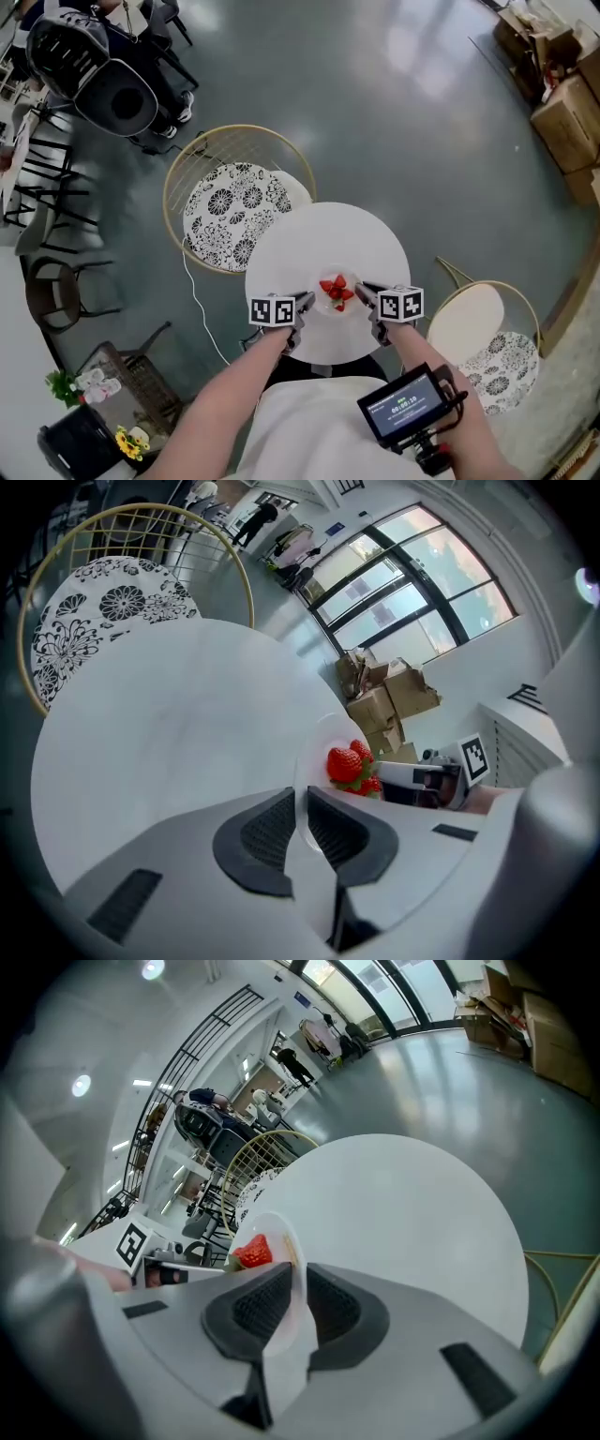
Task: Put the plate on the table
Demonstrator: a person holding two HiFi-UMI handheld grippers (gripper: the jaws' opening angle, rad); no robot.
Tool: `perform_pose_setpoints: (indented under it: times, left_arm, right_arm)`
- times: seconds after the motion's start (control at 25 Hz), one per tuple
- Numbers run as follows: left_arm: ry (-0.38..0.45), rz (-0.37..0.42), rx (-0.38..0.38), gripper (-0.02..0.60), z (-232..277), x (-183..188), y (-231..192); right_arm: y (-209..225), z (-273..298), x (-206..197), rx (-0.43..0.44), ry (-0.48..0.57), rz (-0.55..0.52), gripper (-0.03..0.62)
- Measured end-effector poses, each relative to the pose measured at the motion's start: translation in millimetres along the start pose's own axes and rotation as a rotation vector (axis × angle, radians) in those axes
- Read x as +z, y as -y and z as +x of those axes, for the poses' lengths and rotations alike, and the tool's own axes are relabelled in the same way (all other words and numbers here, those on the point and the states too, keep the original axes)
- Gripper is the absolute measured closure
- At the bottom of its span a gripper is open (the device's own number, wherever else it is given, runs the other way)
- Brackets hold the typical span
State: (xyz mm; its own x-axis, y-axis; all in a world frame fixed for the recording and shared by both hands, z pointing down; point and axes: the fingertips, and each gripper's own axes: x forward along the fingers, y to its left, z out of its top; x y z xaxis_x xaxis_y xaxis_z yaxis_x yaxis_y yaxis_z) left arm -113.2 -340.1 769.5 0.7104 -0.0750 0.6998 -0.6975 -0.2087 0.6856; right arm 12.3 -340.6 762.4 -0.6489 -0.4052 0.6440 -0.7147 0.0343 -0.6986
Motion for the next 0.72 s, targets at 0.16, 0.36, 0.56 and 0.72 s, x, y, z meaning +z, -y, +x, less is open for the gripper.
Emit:
perform_pose_setpoints:
  times: [0.16,0.36,0.56,0.72]
  left_arm:
    - [-0.023,0.056,0.051,0.557,13.7,15.6,0.9]
    - [-0.032,0.091,0.089,0.557,32.4,37.3,3.7]
    - [-0.045,0.120,0.117,0.557,42.7,54.2,11.1]
    - [-0.039,0.133,0.128,0.557,52.6,72.4,12.1]
  right_arm:
    - [14.0,0.2,13.0,-0.048,0.020,0.002,0.560]
    - [33.8,5.0,32.1,-0.075,0.042,-0.002,0.559]
    - [49.0,2.5,40.8,-0.134,0.035,-0.019,0.559]
    - [59.4,2.0,61.4,-0.152,0.062,-0.064,0.559]
